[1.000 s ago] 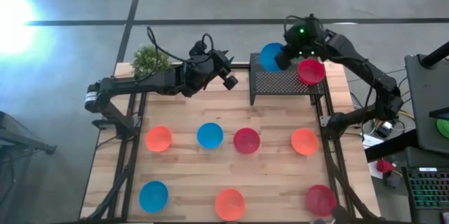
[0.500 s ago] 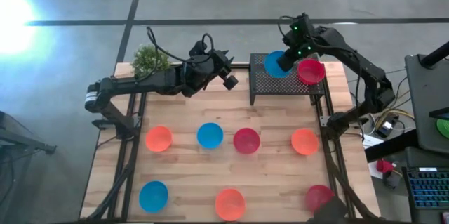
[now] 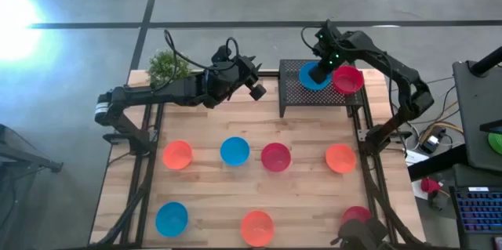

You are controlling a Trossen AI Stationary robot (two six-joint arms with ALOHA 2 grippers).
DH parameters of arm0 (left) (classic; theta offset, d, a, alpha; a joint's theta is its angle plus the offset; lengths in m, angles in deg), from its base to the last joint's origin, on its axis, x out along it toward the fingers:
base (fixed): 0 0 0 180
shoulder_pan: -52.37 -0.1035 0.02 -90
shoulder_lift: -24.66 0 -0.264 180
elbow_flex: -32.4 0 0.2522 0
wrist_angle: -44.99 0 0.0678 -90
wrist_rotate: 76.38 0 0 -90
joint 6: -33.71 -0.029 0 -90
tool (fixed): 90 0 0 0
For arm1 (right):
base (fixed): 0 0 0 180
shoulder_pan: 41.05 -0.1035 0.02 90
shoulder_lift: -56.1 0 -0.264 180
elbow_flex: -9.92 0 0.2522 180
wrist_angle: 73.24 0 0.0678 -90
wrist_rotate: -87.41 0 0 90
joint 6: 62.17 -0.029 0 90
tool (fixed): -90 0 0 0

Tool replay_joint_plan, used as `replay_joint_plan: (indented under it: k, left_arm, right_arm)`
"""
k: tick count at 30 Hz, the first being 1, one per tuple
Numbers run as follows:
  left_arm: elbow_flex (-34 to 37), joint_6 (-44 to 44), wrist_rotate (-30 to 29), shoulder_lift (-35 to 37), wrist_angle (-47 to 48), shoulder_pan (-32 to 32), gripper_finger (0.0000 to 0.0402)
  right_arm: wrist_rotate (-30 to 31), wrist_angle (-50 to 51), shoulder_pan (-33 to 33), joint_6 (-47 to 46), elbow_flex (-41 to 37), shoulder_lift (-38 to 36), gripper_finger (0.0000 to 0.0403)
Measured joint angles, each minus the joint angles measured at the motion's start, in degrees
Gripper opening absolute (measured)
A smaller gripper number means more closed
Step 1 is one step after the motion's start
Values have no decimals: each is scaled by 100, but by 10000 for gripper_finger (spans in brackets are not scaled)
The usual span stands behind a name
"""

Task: Pick & Place Mini bowls
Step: Put the top blue bowl on the shelf

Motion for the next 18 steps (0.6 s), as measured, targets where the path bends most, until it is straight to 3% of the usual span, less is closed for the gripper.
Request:
replay_joint_plan:
  k: [18]
  left_arm:
    - [0,-2,0,-4,-2,0,126]
  right_arm:
    - [323,160,0,-90,-2,-74,9]
